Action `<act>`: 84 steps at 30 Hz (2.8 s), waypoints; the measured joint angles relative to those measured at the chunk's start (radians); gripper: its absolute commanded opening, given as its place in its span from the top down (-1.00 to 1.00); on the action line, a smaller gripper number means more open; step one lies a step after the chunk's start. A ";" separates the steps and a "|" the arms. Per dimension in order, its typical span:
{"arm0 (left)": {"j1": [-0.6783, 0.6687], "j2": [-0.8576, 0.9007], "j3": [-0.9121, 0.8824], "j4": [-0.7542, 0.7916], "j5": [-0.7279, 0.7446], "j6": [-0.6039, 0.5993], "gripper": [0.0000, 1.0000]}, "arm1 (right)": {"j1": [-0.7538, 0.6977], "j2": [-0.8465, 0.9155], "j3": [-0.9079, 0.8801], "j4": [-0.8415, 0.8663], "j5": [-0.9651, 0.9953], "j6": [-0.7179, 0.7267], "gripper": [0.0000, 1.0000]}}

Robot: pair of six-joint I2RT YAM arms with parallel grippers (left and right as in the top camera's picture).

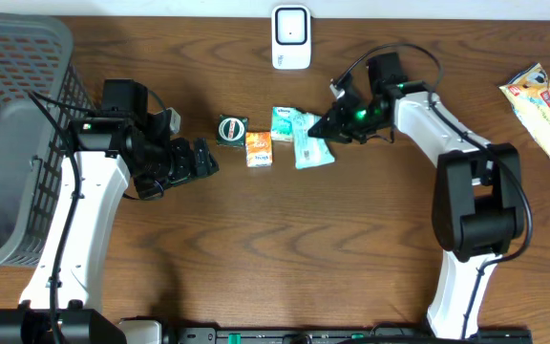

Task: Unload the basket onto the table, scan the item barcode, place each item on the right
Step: 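Lift the mint-green pouch and hold it in front of the white scanner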

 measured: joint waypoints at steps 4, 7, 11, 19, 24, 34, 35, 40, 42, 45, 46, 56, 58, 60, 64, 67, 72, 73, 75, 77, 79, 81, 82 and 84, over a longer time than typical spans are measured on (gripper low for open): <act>0.000 0.000 0.000 0.000 0.000 0.000 -0.96 | -0.016 -0.064 0.000 0.039 -0.020 -0.006 0.97; 0.000 0.000 0.000 0.000 0.000 0.000 -0.96 | -0.021 -0.146 0.000 0.050 -0.002 -0.002 0.97; 0.000 0.000 0.000 0.000 0.000 0.000 -0.95 | -0.013 -0.269 0.002 0.047 0.053 0.016 0.98; 0.000 0.000 0.000 0.000 0.000 0.000 -0.95 | 0.071 -0.412 0.006 0.038 0.090 0.042 0.98; 0.000 0.000 0.000 0.000 0.000 0.000 -0.96 | 0.131 -0.422 0.006 0.038 0.159 0.073 0.98; 0.000 0.000 0.000 0.000 0.000 0.000 -0.96 | 0.174 -0.423 0.006 0.072 0.298 0.142 0.98; 0.000 0.000 0.000 0.000 0.000 0.000 -0.96 | 0.174 -0.423 0.006 0.075 0.294 0.146 0.98; 0.000 0.000 0.000 0.000 0.000 0.000 -0.96 | 0.174 -0.423 0.006 0.074 0.251 0.158 0.98; 0.000 0.000 0.000 0.000 0.000 0.000 -0.95 | 0.174 -0.423 0.006 0.071 0.240 0.161 0.98; 0.000 0.000 0.000 0.000 0.000 0.000 -0.95 | 0.174 -0.423 0.006 0.066 0.232 0.161 0.98; 0.000 0.000 0.000 0.000 0.000 0.000 -0.96 | 0.174 -0.423 0.006 0.064 0.232 0.161 0.98; 0.000 0.000 0.000 0.000 0.000 0.000 -0.95 | 0.174 -0.423 0.006 0.038 0.279 0.161 0.98; 0.000 0.000 0.000 0.000 0.000 0.000 -0.96 | 0.174 -0.422 0.006 0.038 0.283 0.161 0.98; 0.000 0.000 0.000 0.000 0.000 0.000 -0.96 | 0.174 -0.423 0.006 0.038 0.286 0.161 0.98; 0.000 0.000 0.000 0.000 0.000 0.000 -0.96 | 0.174 -0.423 0.006 0.038 0.290 0.161 0.98; 0.000 0.000 0.000 0.000 0.000 0.000 -0.96 | 0.174 -0.423 0.006 0.038 0.291 0.161 0.98; 0.000 0.000 0.000 0.000 0.000 0.000 -0.95 | 0.174 -0.423 0.006 0.038 0.293 0.161 0.98; 0.000 0.000 0.000 0.000 0.000 0.000 -0.96 | 0.174 -0.423 0.006 0.038 0.293 0.161 0.98; 0.000 0.000 0.000 0.000 0.000 0.000 -0.95 | 0.174 -0.423 0.006 0.038 0.294 0.161 0.98; 0.000 0.000 0.000 0.000 0.000 0.000 -0.96 | 0.174 -0.423 0.006 0.038 0.295 0.160 0.98; 0.000 0.000 0.000 0.000 0.000 0.000 -0.96 | 0.174 -0.423 0.006 0.033 0.299 0.156 0.98; 0.000 0.000 0.000 0.000 0.000 0.000 -0.95 | 0.174 -0.423 0.006 0.018 0.314 0.153 0.98; 0.000 0.000 0.000 0.000 0.000 0.000 -0.96 | 0.174 -0.423 0.006 0.011 0.322 0.152 0.98; 0.000 0.000 0.000 0.000 0.000 0.000 -0.96 | 0.174 -0.423 0.006 -0.002 0.338 0.151 0.98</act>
